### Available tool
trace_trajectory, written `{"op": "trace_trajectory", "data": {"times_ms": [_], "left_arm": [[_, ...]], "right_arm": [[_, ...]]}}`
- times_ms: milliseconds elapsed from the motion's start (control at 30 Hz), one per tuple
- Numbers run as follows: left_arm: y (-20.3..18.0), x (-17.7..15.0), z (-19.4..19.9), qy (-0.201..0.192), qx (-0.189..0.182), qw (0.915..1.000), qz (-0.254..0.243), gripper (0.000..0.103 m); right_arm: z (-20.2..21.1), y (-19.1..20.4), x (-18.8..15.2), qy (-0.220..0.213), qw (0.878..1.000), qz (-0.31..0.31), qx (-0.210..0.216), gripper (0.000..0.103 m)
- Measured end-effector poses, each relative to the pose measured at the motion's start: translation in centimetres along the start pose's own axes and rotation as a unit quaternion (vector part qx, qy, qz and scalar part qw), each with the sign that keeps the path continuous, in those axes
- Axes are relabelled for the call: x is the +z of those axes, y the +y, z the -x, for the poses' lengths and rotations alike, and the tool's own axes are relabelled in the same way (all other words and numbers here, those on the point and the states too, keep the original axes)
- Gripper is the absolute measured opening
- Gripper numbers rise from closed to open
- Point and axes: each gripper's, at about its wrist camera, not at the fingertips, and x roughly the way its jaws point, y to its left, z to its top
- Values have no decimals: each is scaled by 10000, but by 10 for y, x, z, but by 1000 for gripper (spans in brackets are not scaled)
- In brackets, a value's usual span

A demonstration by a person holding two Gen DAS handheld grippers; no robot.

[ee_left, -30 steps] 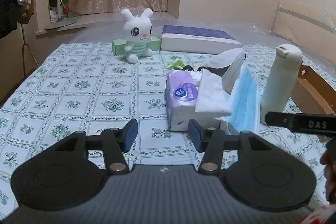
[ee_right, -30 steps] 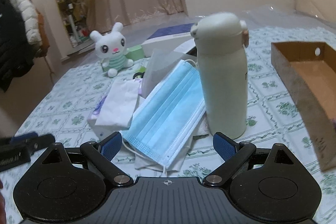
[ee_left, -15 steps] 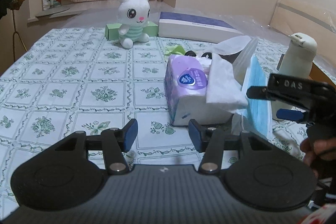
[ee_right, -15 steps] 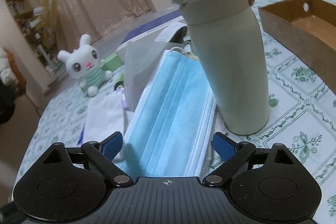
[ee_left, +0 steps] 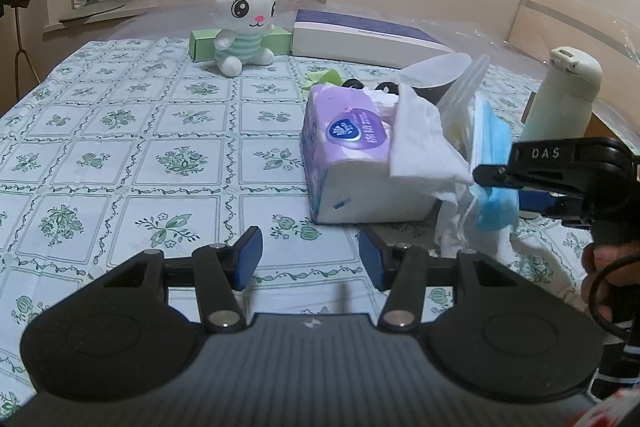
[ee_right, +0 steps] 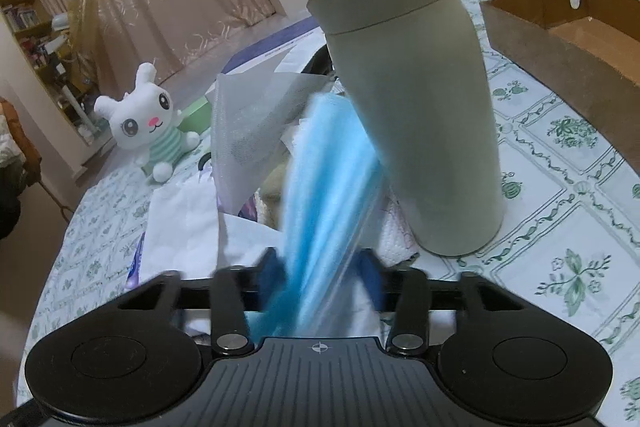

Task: Organize soft objects
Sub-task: 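Grasp the blue face mask with the right gripper, then grasp the white cloth with the left gripper while the right gripper holds the mask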

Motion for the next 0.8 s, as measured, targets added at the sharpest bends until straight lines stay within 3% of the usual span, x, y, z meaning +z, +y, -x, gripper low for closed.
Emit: {"op": "trace_trajectory", "data": {"times_ms": [33, 67, 267, 500, 667, 800], "left_arm": [[-1, 0, 1, -3, -7, 10000, -7, 49], [-3, 0, 2, -4, -11, 10000, -22, 49], [-11, 0, 8, -53, -112, 9998, -125, 50], [-34, 5, 9, -197, -596, 9963, -592, 73], [-65, 5, -6, -92, -942, 9875, -1258, 82], [-88, 1, -16, -13, -1495, 9731, -1751, 86]], "right_arm": [[2, -1, 0, 21, 10000, 22, -16, 20], [2, 0, 0, 41, 10000, 26, -24, 17], [27, -6, -6, 223, 9988, 441, 46, 9], [54, -26, -22, 624, 9894, 1313, 68, 8], [71, -46, -32, 808, 9803, 1801, 90, 8], [77, -62, -36, 1072, 9788, 1725, 272, 7]]}}
